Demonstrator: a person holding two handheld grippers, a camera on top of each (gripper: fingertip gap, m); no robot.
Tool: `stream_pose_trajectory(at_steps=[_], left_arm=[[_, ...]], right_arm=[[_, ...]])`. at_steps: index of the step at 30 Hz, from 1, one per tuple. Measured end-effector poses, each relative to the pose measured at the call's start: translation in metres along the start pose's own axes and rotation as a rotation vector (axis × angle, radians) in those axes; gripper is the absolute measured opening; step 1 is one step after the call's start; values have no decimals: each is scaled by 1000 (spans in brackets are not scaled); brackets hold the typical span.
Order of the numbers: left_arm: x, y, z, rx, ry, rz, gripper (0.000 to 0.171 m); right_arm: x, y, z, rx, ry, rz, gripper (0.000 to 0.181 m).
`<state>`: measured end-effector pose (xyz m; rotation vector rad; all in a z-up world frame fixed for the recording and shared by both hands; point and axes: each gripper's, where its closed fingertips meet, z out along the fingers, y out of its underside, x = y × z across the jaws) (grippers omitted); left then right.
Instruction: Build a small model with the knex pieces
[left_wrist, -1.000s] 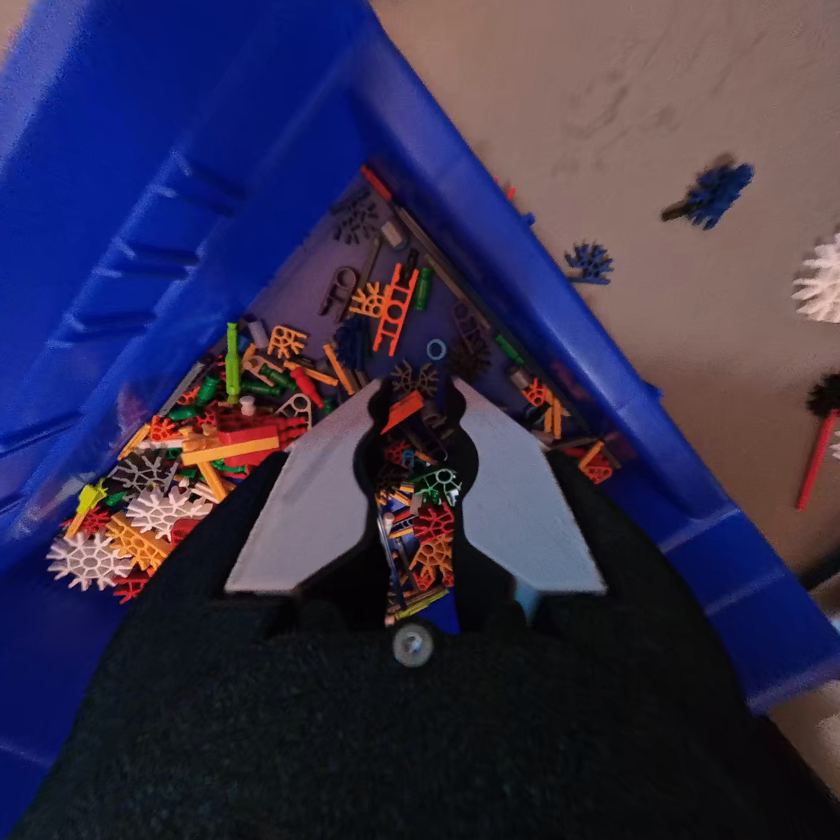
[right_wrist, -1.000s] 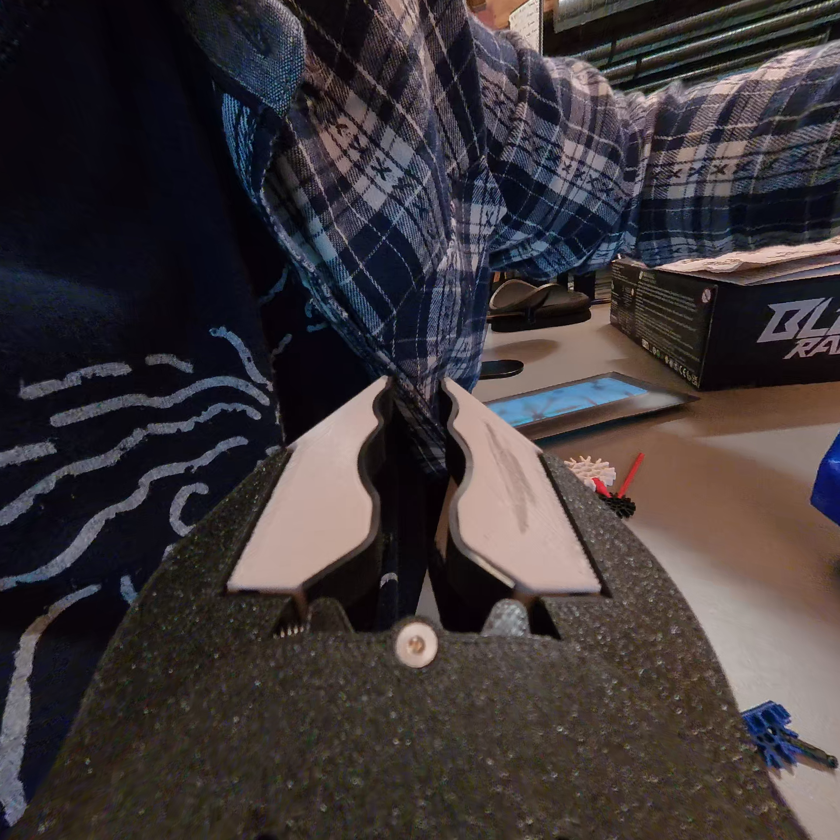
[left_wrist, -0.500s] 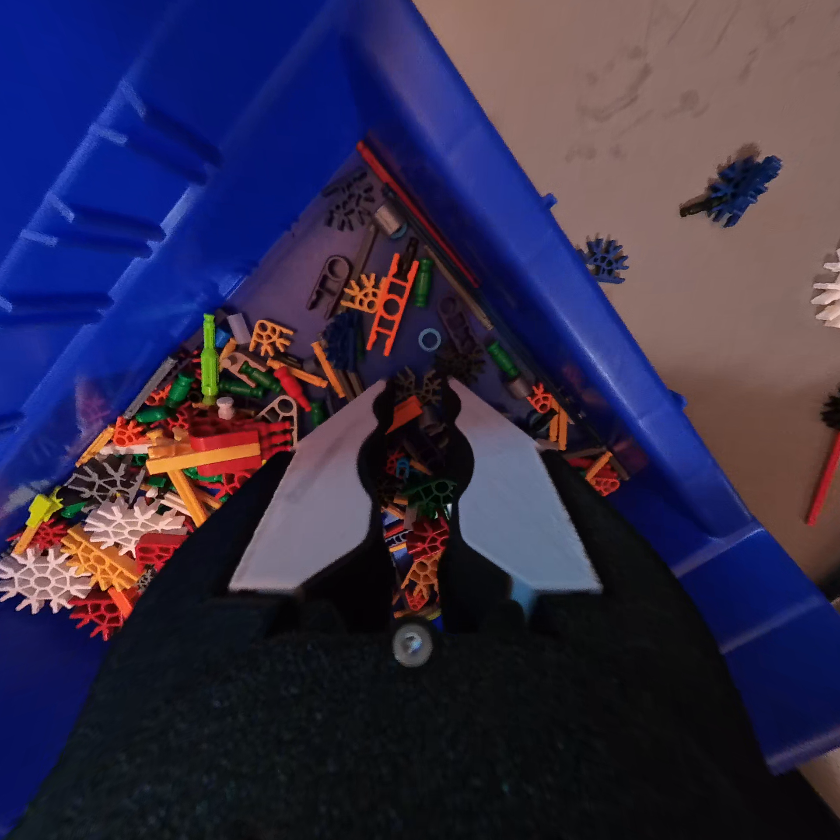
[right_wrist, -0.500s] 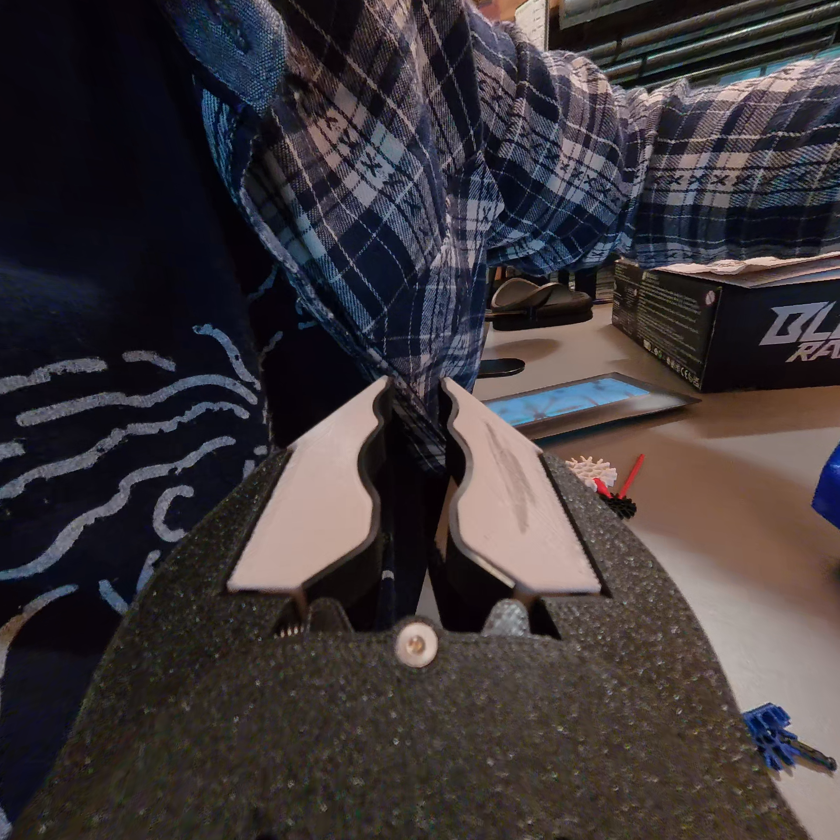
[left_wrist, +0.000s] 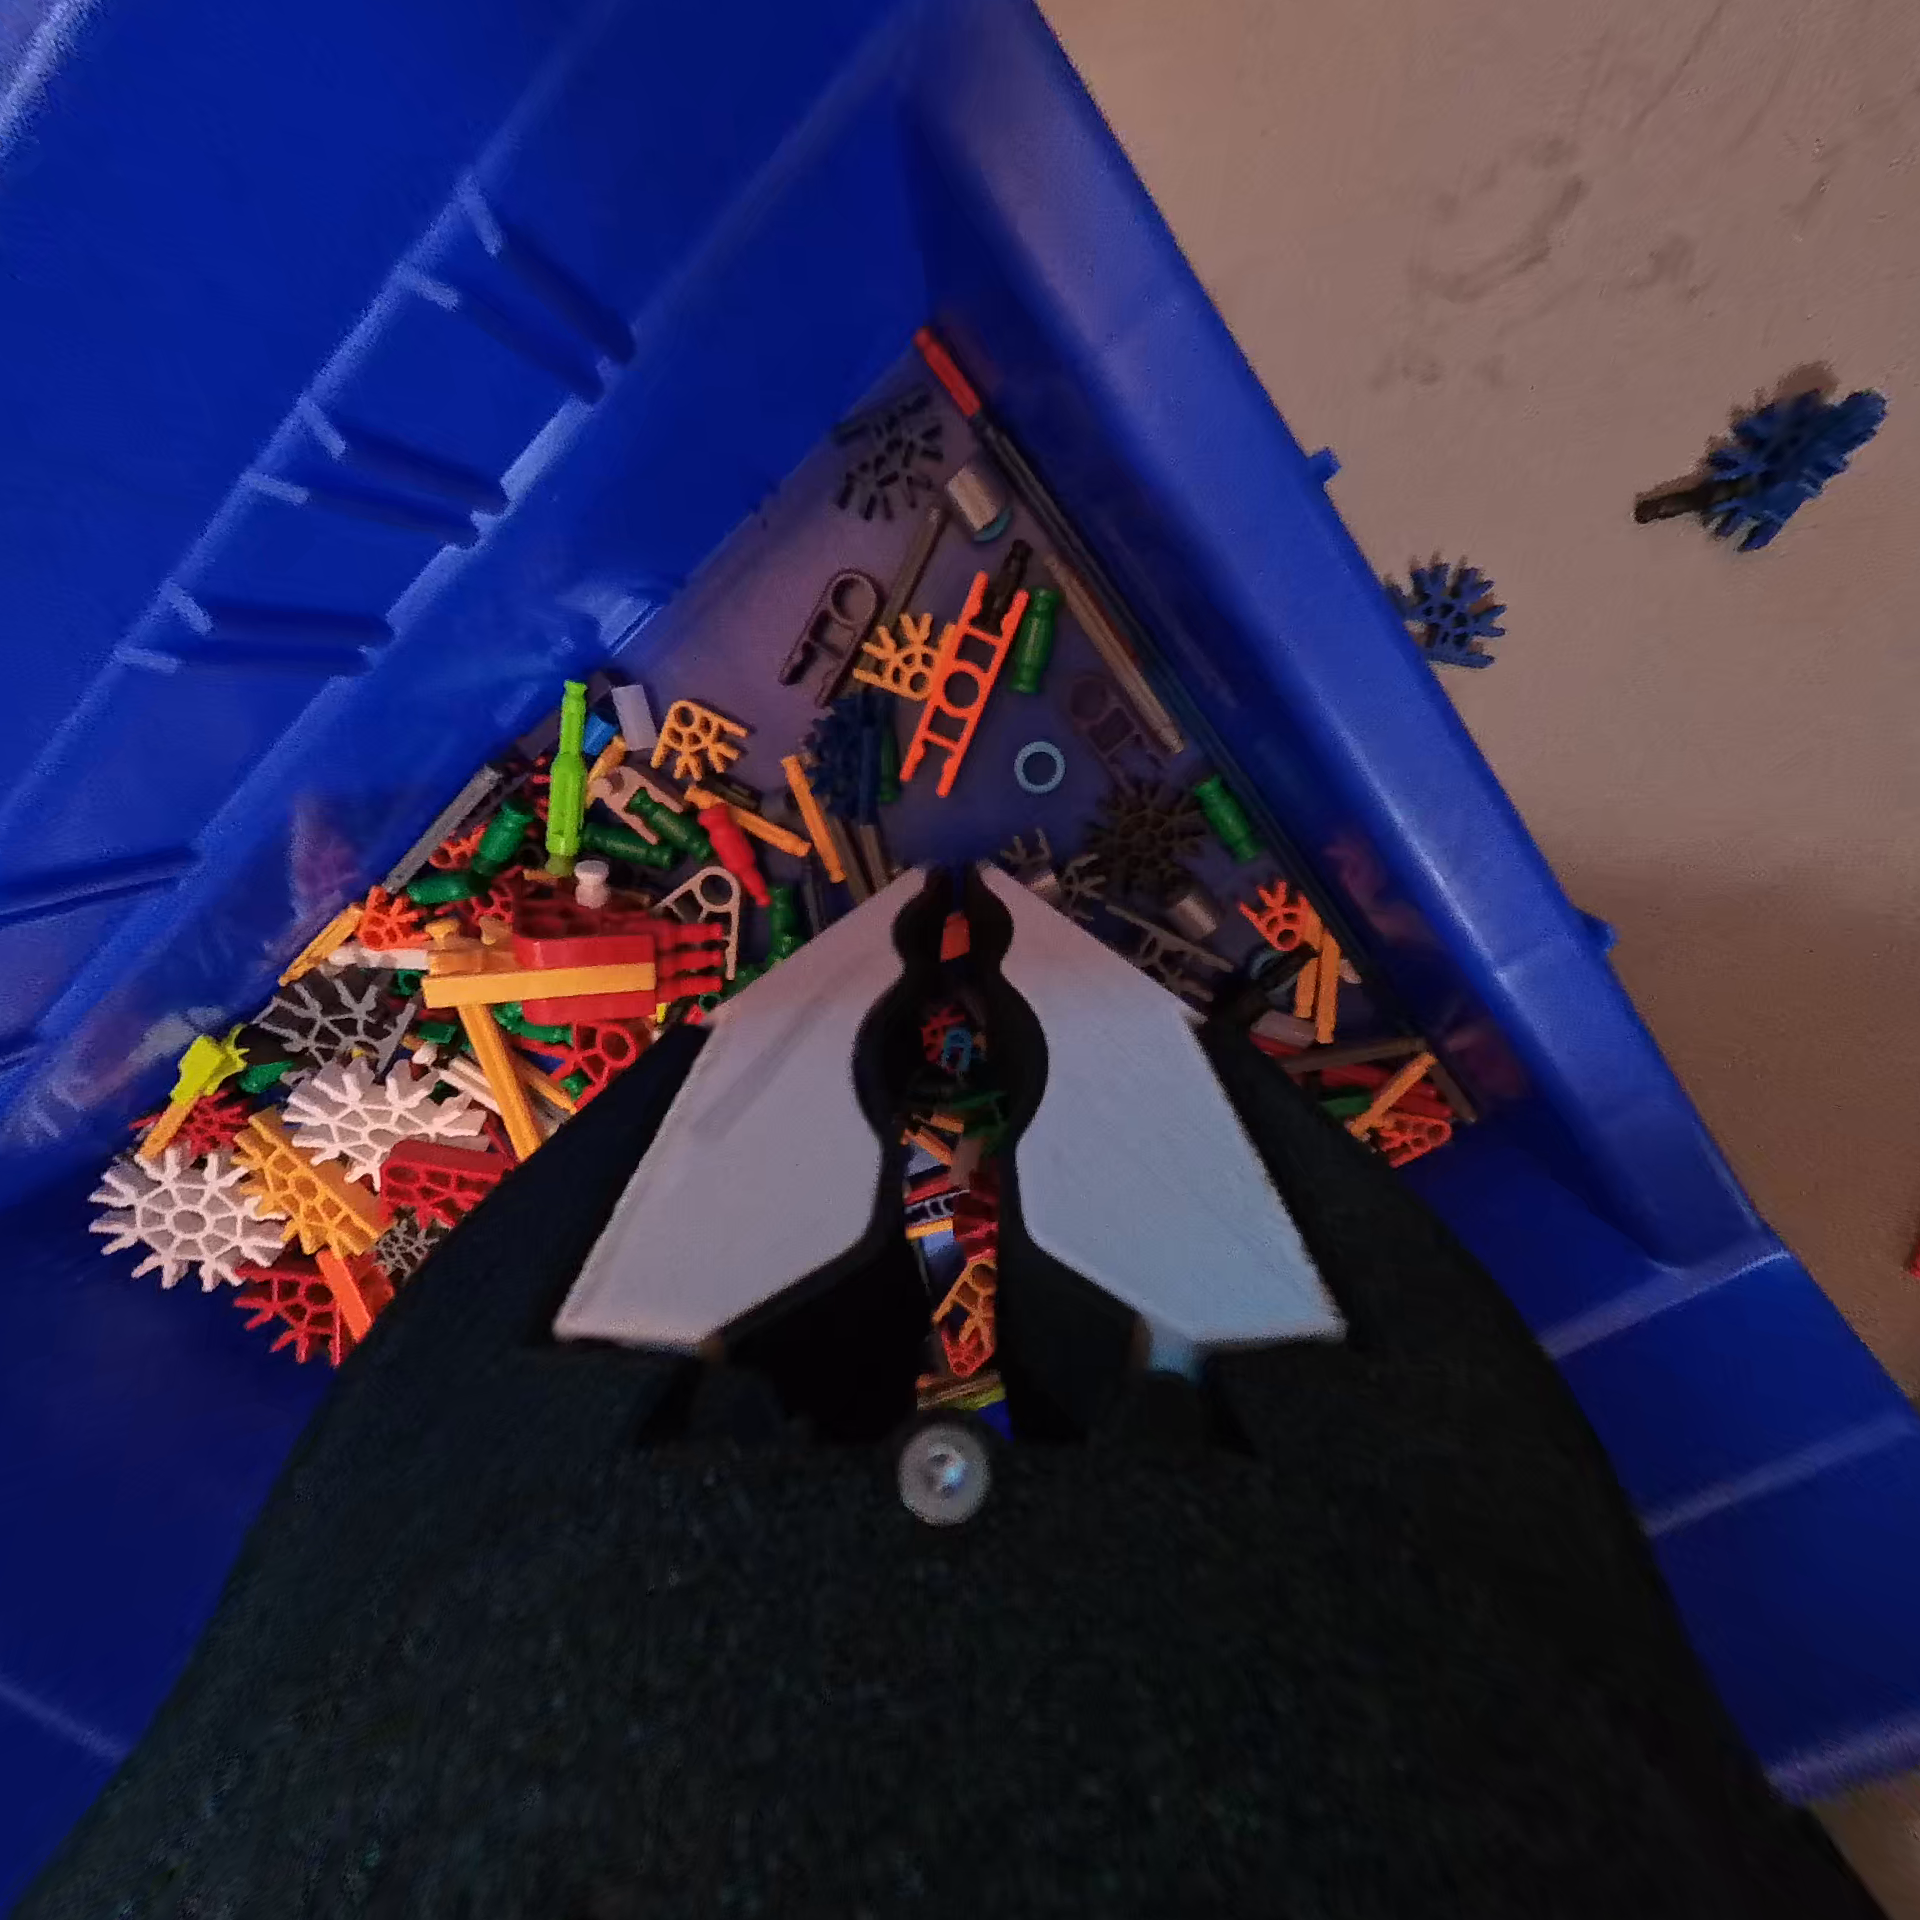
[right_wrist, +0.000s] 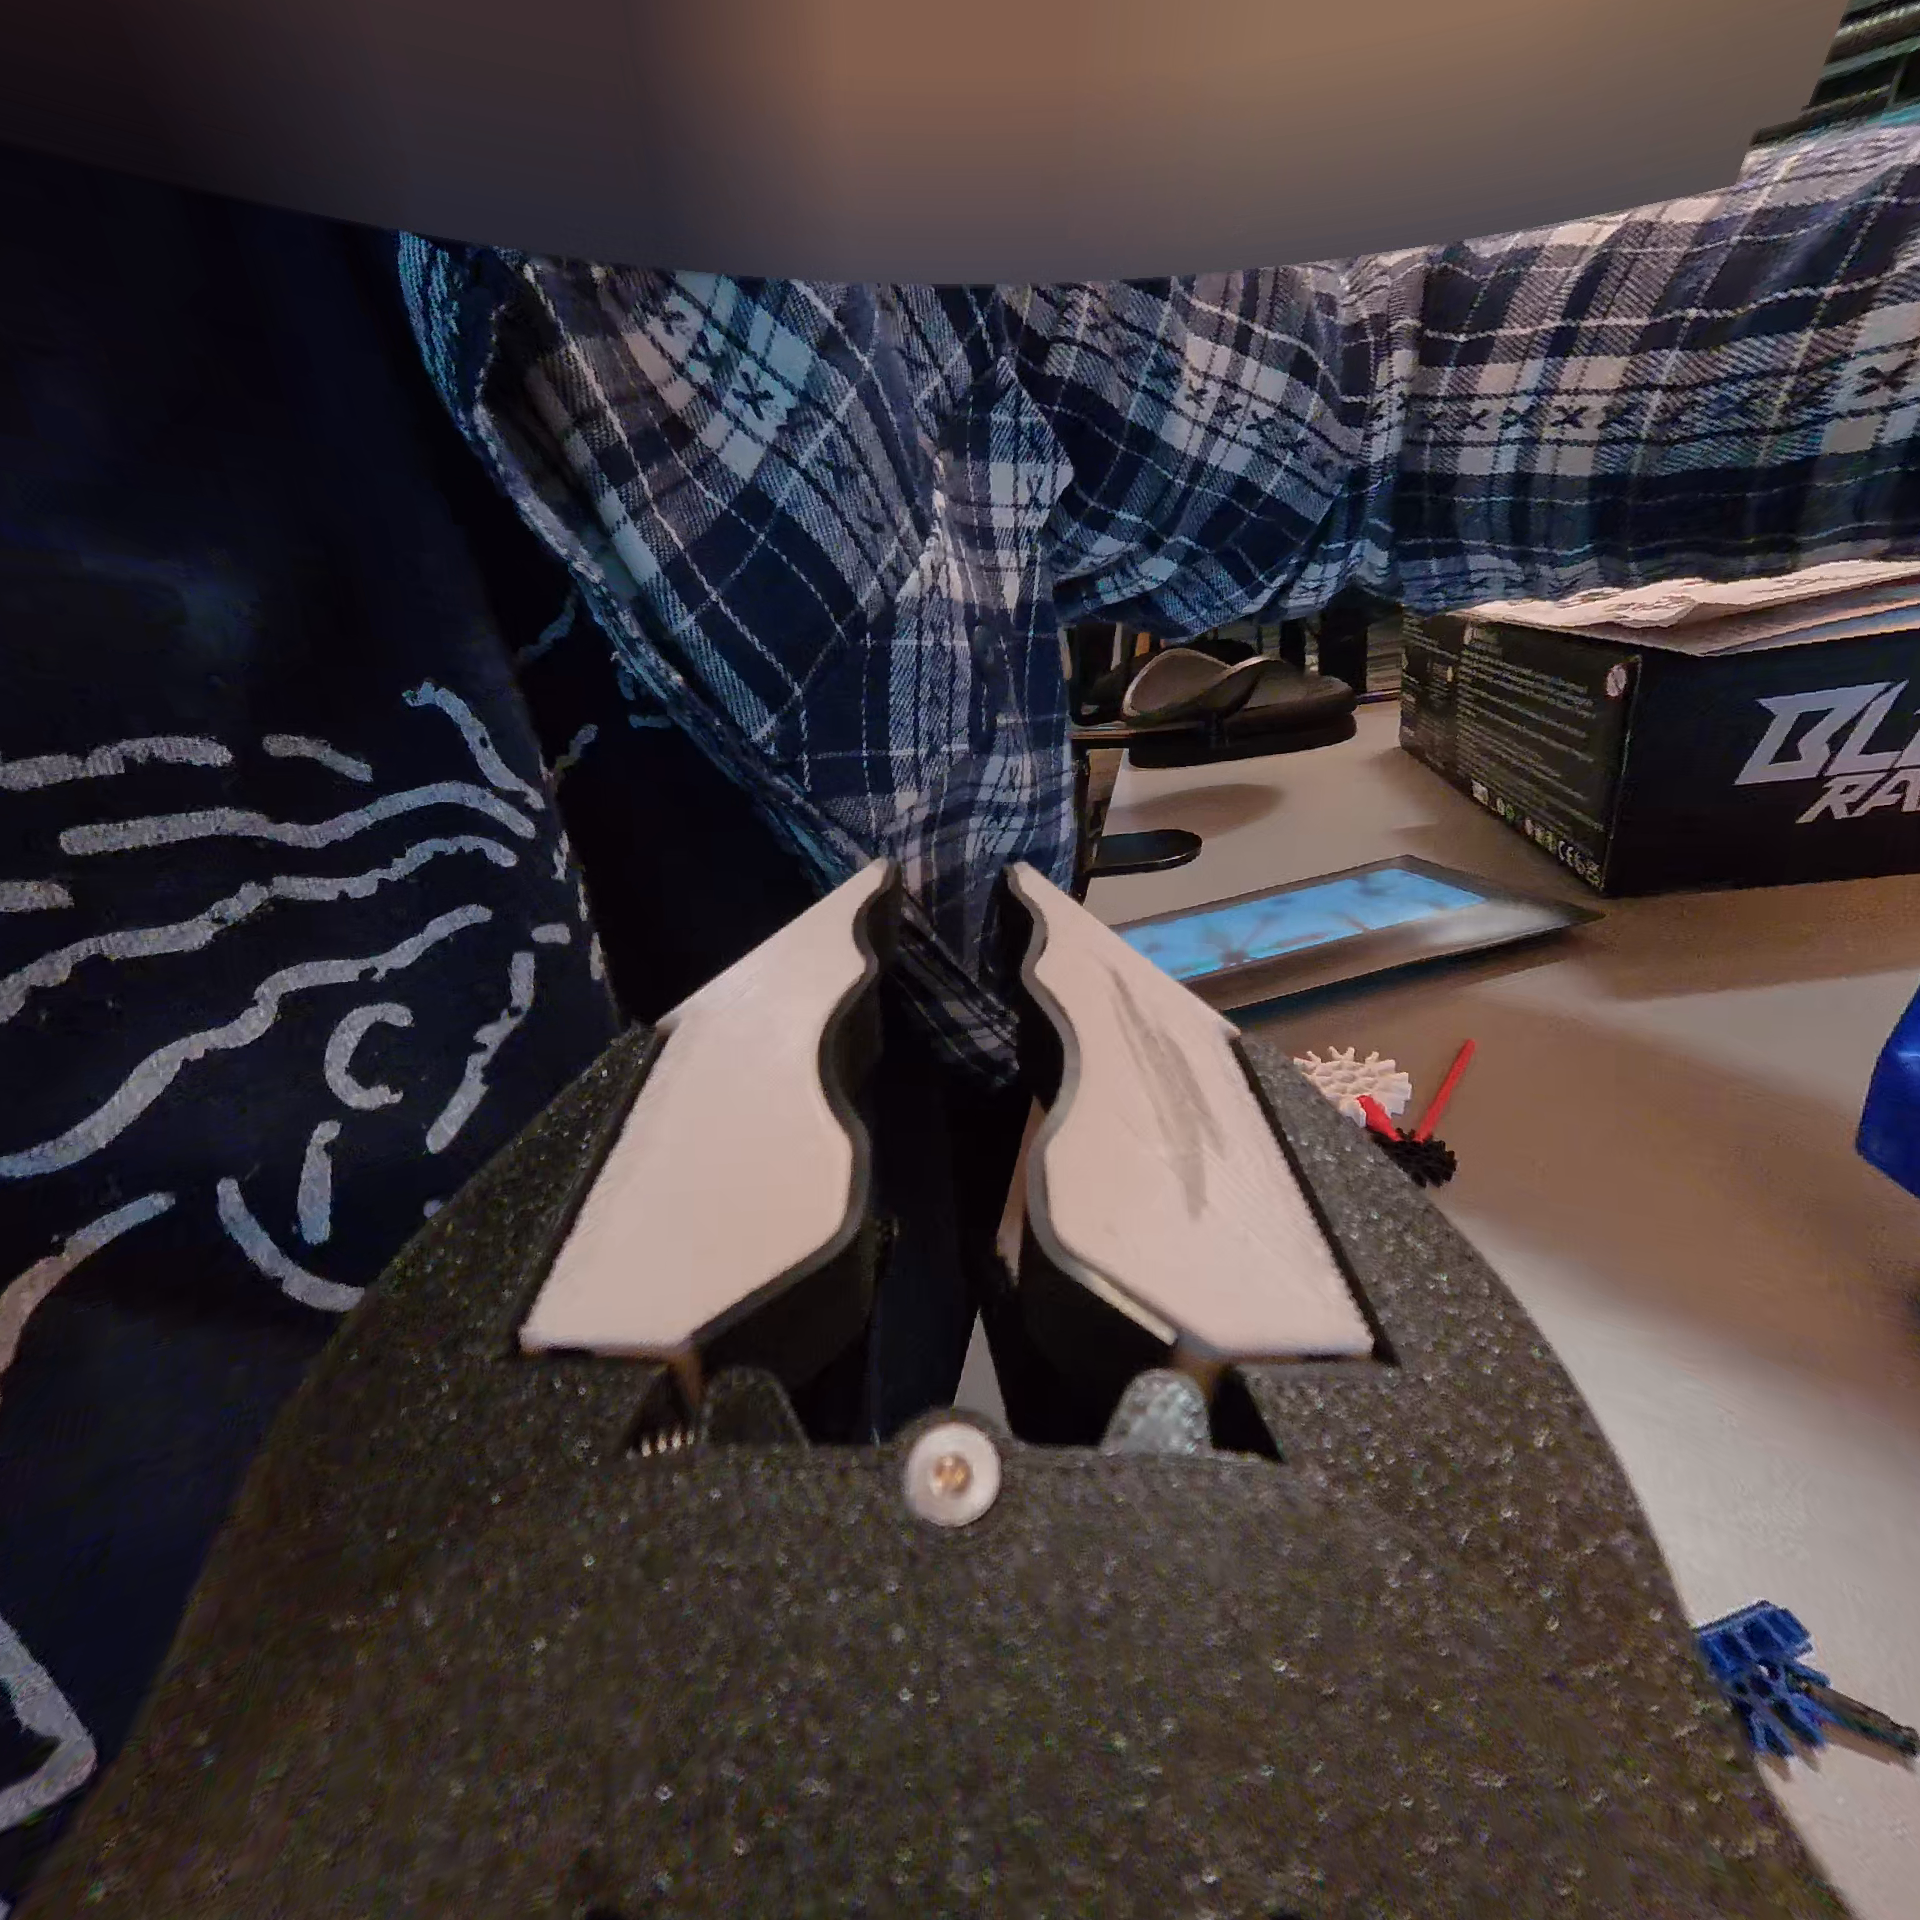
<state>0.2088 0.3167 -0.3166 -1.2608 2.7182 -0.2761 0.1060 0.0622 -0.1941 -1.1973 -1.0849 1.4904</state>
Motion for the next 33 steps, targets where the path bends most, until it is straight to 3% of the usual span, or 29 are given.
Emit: stream_pose_trajectory(at_steps=[10,29,33], left_arm=[[7,1,-8,24,8,-16,32],[20,0,7,-24,104,43,25],[9,14,4,-91,70,39,22]], right_arm=[[2,-1,-1,10,-4,15,18],[1,0,-1,-1,-11,-2,18],[1,0,-1,-5,-11,-8,18]])
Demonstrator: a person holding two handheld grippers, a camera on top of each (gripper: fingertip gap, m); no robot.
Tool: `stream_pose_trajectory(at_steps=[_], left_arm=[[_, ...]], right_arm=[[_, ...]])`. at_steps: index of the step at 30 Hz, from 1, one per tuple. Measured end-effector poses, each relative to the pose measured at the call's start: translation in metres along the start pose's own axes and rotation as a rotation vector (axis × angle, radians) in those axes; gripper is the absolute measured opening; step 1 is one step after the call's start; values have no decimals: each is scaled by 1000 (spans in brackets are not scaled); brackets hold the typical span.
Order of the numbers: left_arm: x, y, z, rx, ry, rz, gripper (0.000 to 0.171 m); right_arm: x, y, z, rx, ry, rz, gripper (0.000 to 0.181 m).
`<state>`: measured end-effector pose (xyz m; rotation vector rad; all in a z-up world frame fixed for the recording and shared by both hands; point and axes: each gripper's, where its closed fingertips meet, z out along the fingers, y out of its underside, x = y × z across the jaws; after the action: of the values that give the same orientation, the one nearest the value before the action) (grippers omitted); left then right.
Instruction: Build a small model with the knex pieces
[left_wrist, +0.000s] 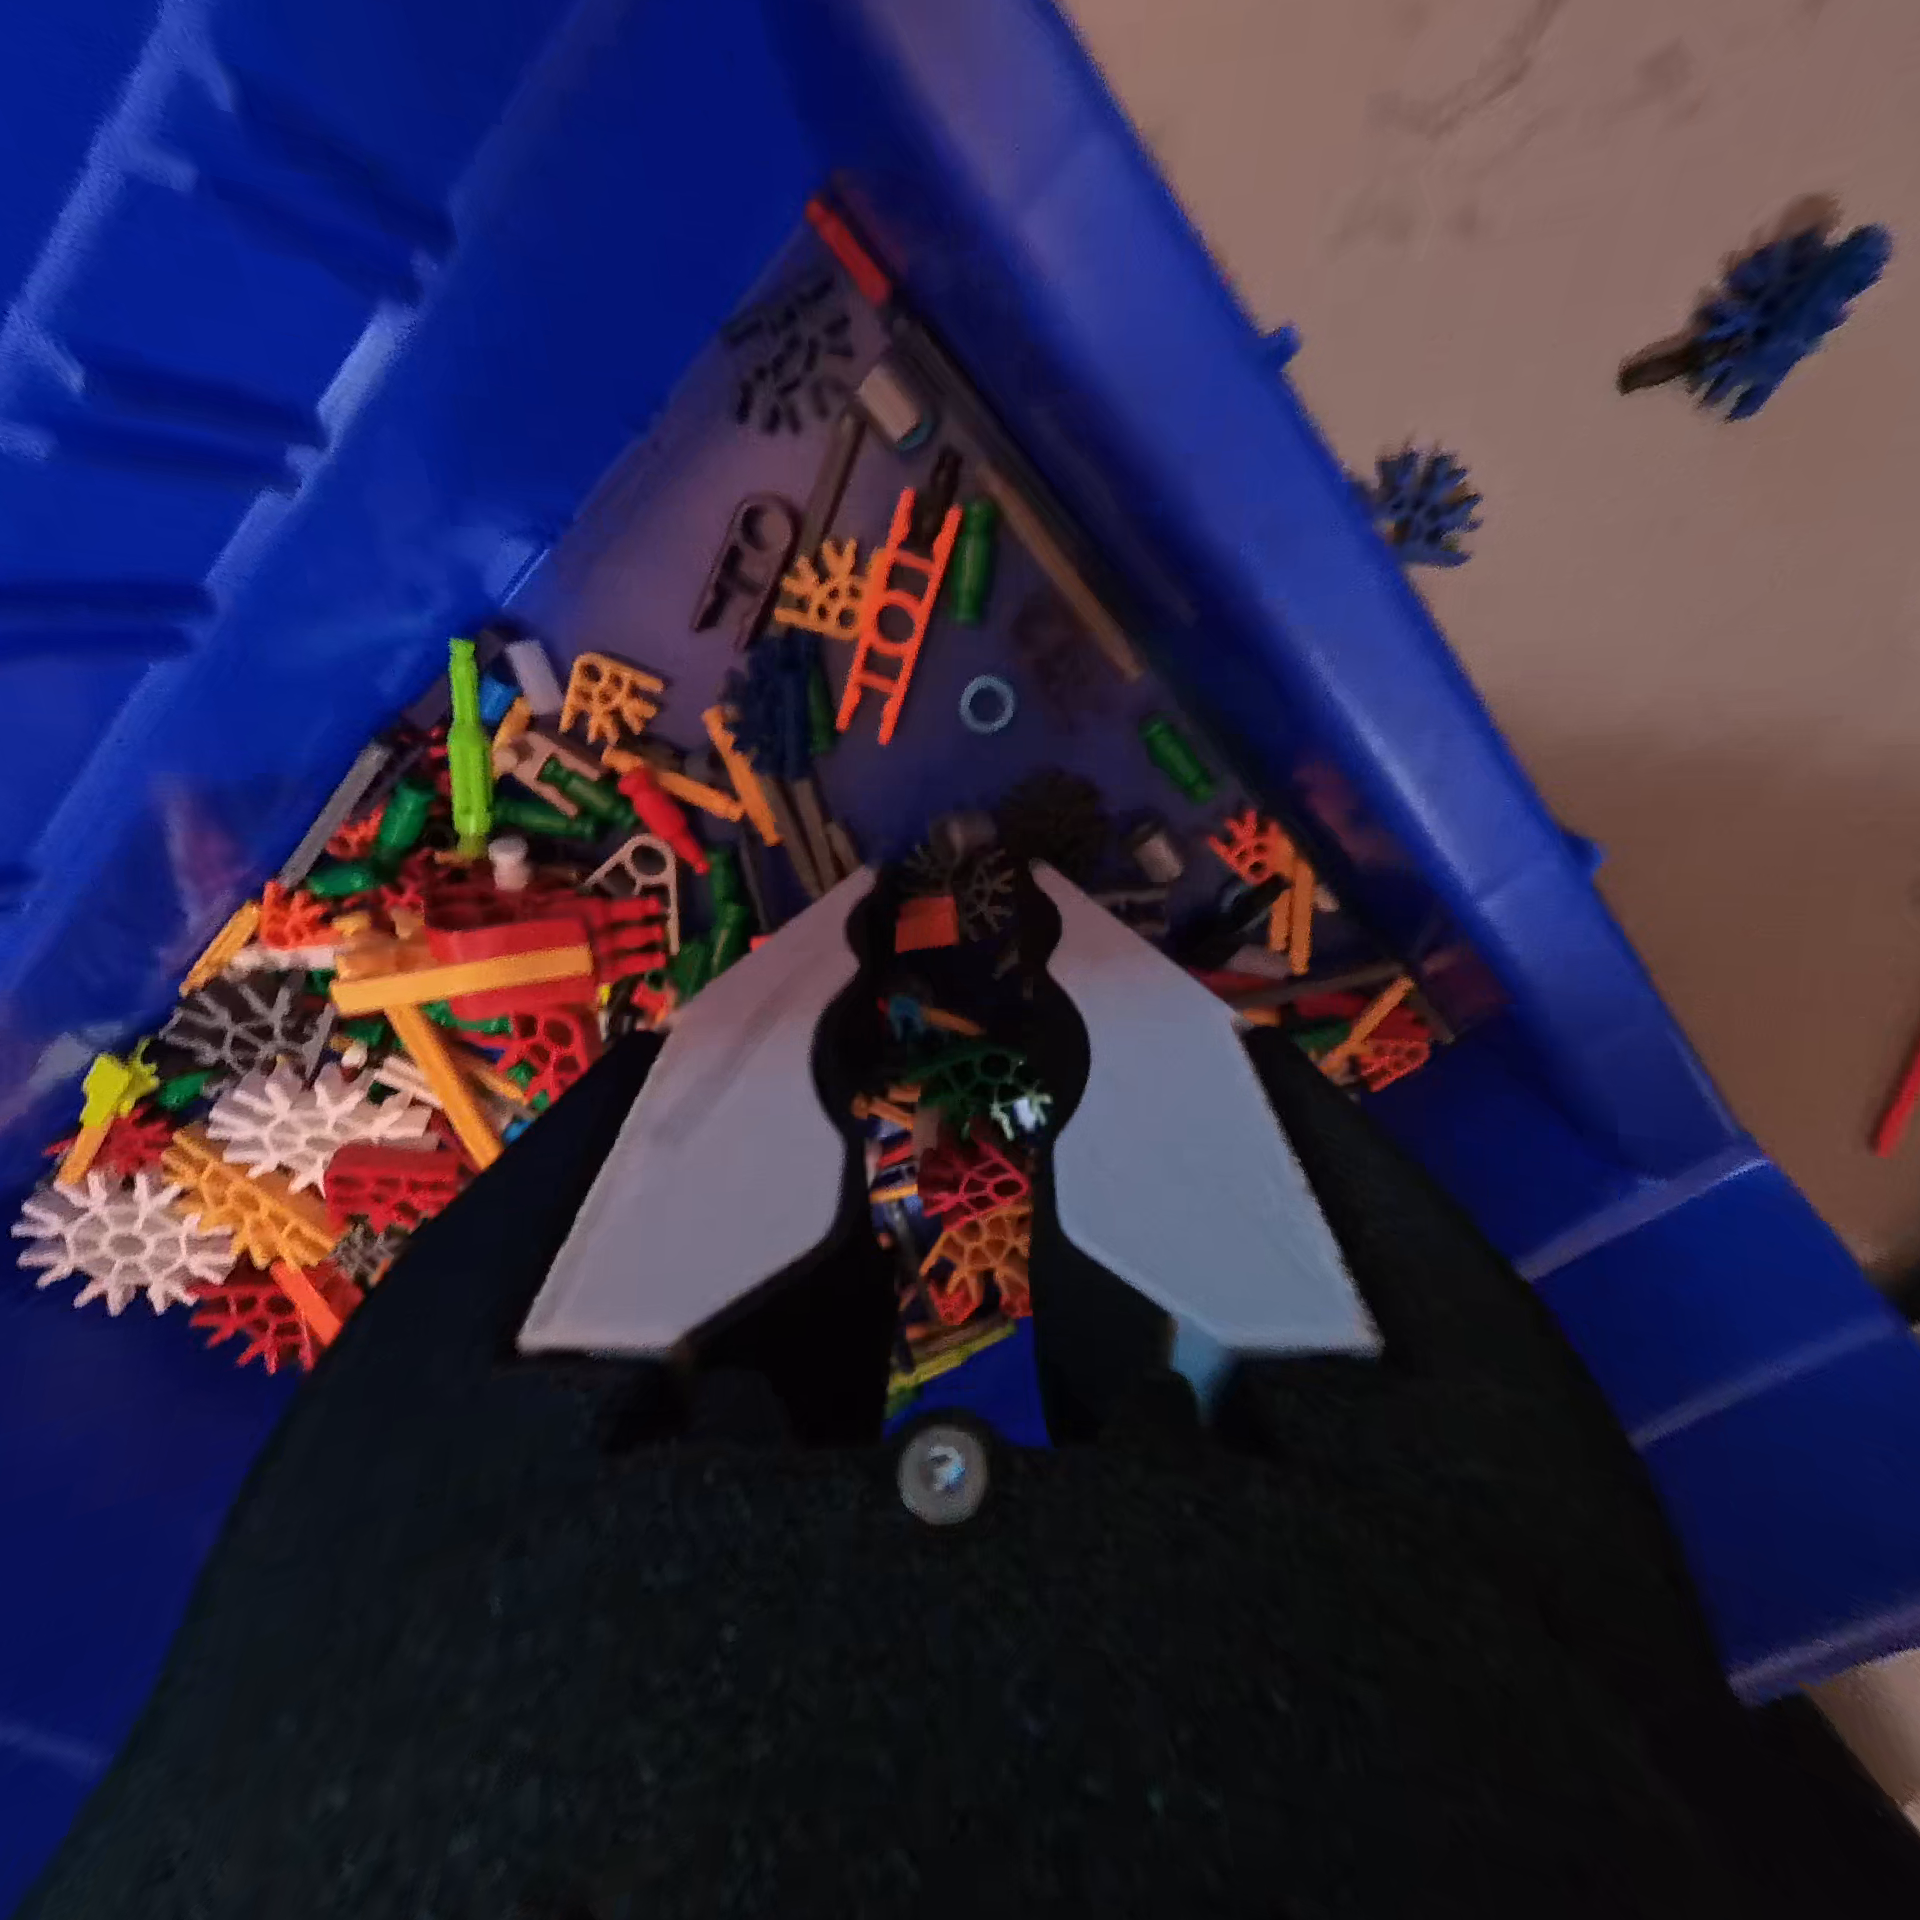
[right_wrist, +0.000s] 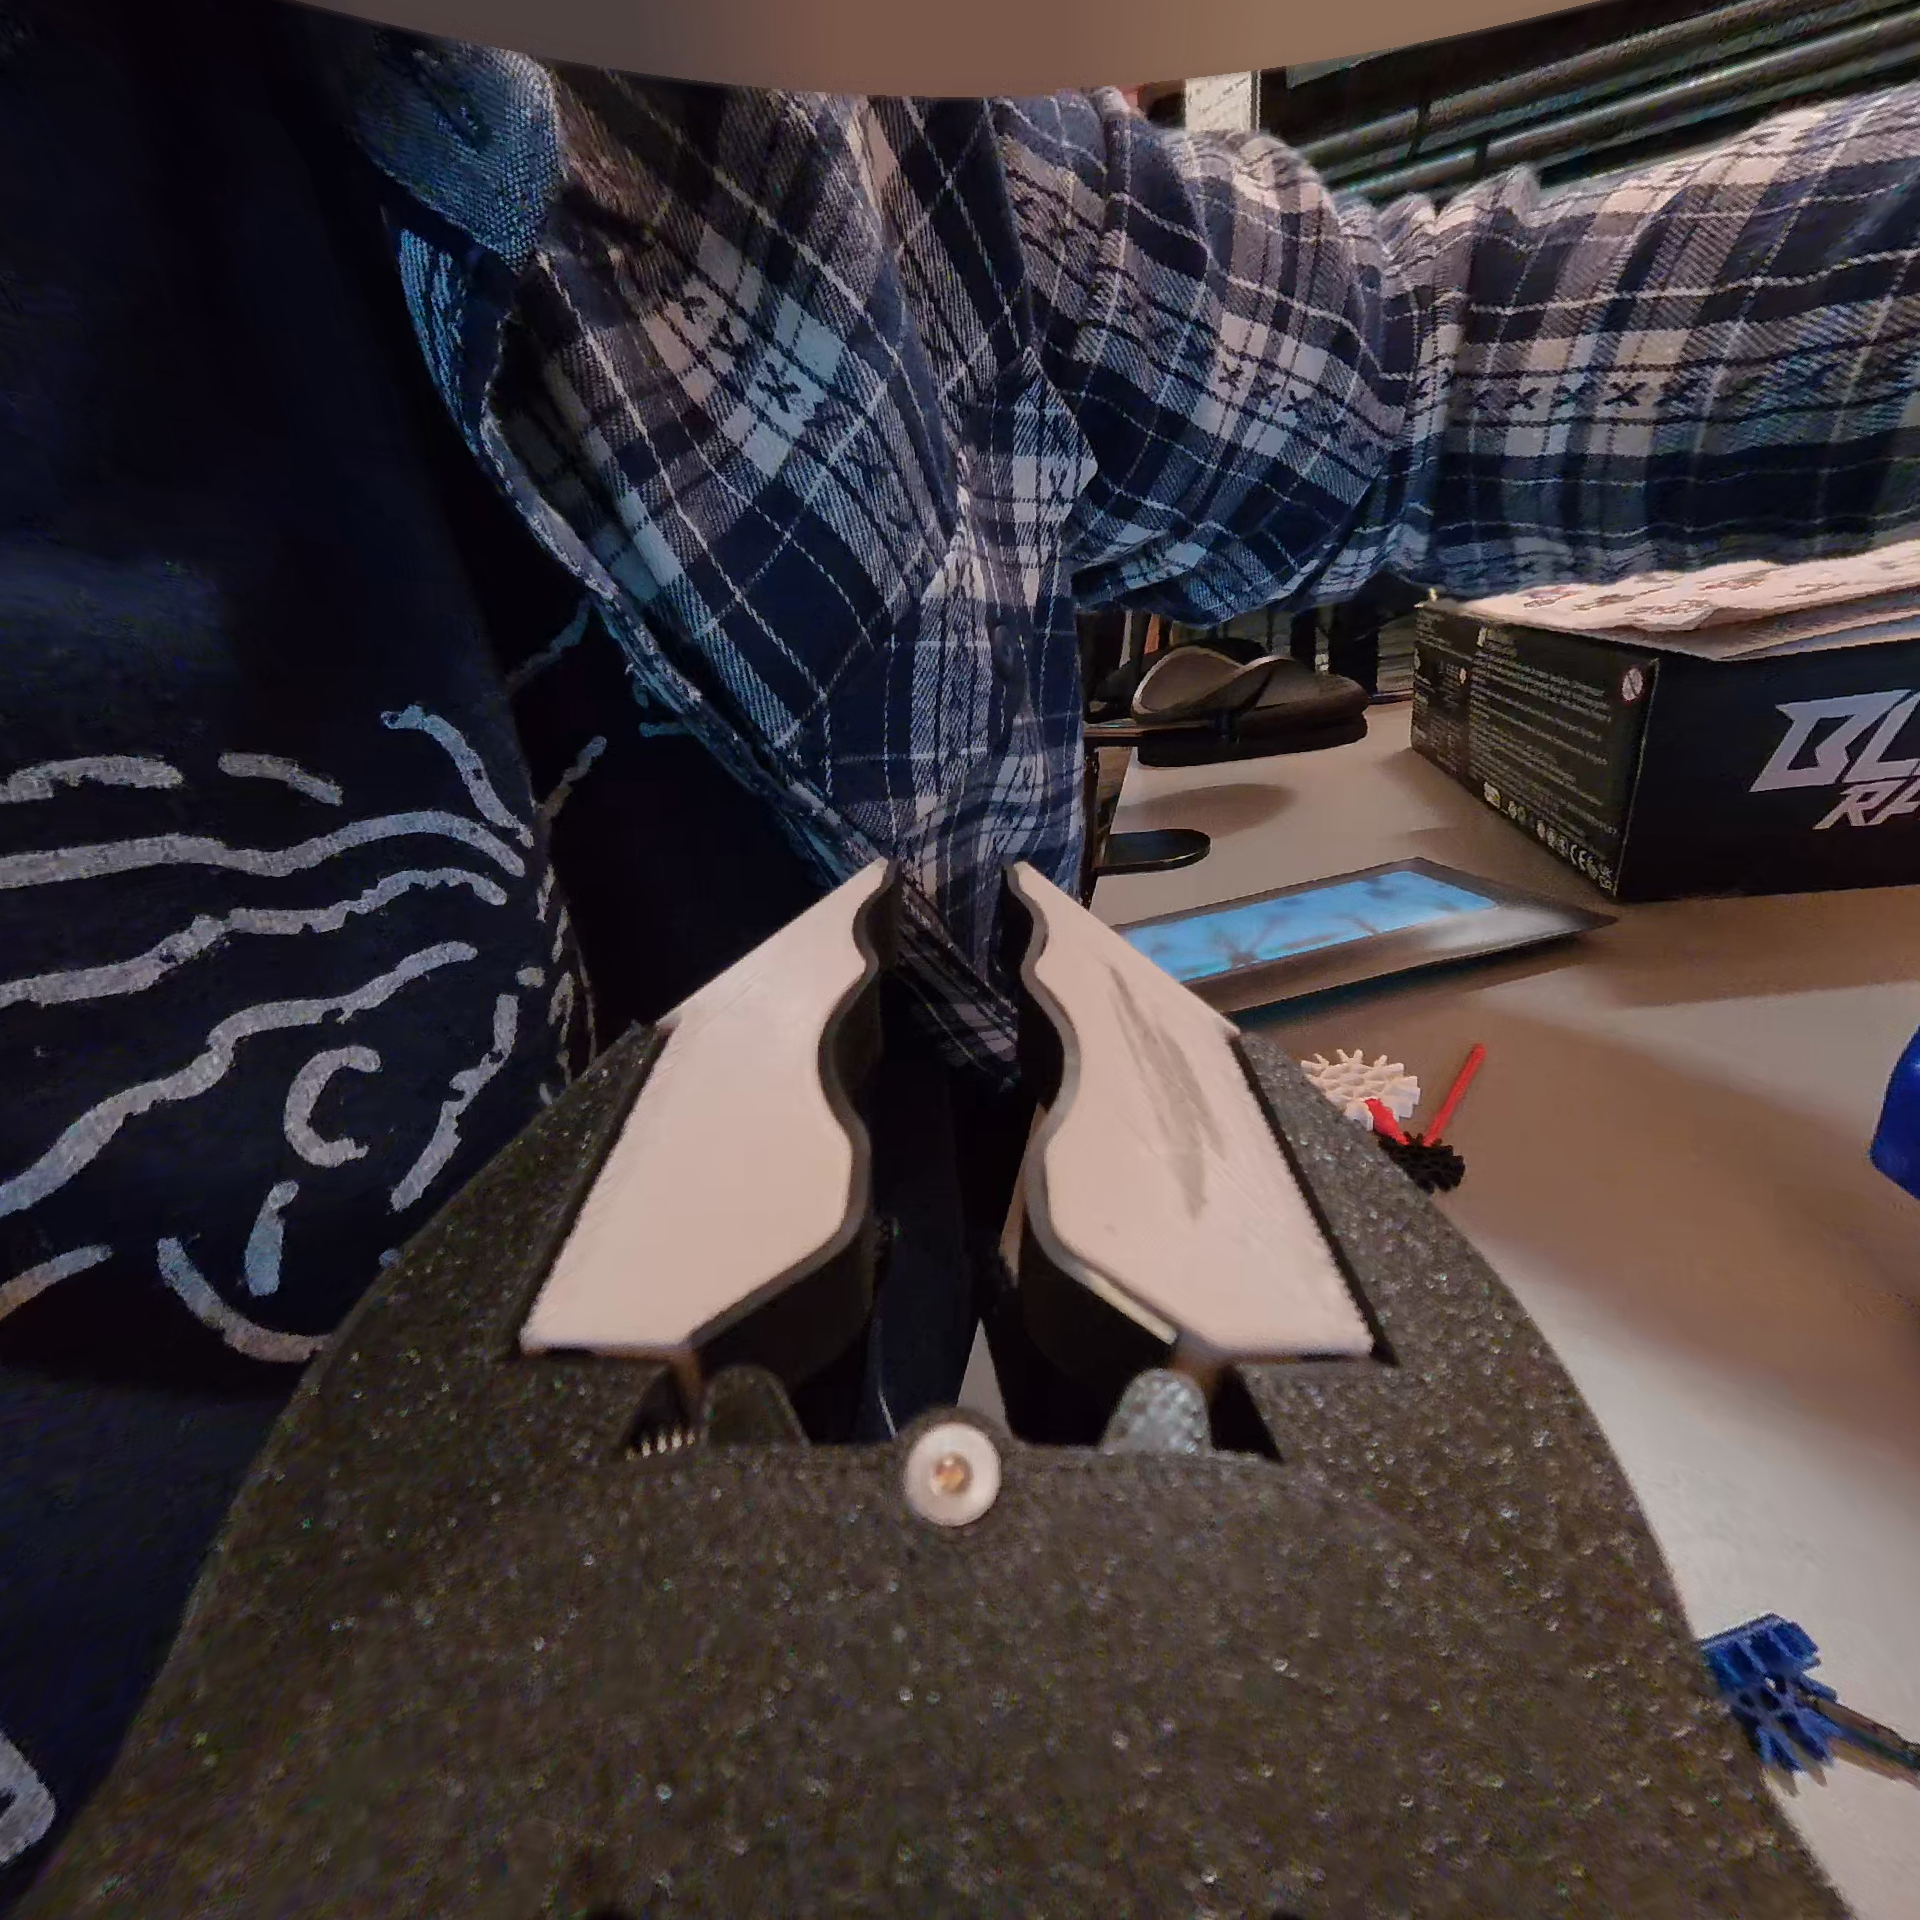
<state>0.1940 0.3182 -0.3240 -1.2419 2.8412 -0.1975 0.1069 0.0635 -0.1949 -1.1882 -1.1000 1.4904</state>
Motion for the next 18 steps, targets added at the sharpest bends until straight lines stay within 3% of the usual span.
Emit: stream_pose_trajectory(at_steps=[4,6,10,14,18], left_arm=[[-23,25,-7,-50,-75,-69,0],[-27,27,-14,-17,-88,-95,1],[-12,3,-21,107,-37,-83,8],[0,5,-7,8,-16,-14,23],[-3,7,-4,-8,-27,-4,25]], right_arm=[[0,0,0,-2,1,-5,19],[0,1,0,-5,0,-8,18],[0,1,0,-8,-3,-8,18],[1,1,0,-8,-2,-9,18],[1,1,0,-8,-1,-11,18]])
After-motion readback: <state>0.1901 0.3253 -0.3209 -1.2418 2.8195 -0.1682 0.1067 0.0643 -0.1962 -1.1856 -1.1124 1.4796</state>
